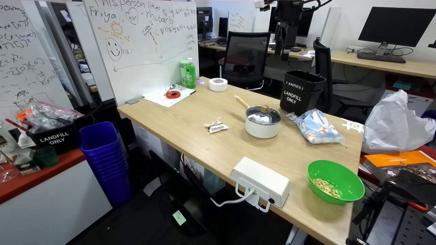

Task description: Move the pot forward

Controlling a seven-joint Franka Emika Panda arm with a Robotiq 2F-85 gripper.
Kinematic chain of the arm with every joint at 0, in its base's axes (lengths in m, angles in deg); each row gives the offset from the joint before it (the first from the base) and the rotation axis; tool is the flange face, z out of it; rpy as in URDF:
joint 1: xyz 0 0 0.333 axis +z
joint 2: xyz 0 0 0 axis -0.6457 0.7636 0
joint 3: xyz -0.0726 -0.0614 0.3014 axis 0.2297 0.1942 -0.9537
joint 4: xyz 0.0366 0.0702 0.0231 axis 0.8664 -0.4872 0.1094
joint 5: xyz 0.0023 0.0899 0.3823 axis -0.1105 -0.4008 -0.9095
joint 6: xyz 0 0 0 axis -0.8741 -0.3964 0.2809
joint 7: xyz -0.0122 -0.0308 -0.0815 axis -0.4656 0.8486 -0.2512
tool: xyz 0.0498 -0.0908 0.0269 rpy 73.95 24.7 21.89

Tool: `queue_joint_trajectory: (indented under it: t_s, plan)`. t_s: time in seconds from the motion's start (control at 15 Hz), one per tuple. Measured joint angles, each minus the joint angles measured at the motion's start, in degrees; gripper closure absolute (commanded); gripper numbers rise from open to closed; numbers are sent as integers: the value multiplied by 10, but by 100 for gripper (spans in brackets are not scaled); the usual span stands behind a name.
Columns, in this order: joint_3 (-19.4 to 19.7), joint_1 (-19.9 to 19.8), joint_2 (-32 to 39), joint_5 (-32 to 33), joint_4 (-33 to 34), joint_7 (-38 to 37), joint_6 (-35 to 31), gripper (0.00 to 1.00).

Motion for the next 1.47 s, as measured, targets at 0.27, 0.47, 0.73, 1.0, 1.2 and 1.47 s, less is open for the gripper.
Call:
queue_joint_trajectory:
  t_s: [0.27, 0.47, 0.73, 1.0, 1.2, 1.47]
  plan:
    - [2, 17, 40, -34, 37, -119, -6, 0]
    - [6, 24, 99, -63, 89, -200, -29, 0]
    - [85, 63, 179, -116, 146, -236, -119, 0]
    - [269, 145, 278, -235, 181, -230, -189, 0]
    - [398, 213, 362, -349, 193, -230, -195, 0]
    - [410, 222, 372, -354, 195, -232, -196, 0]
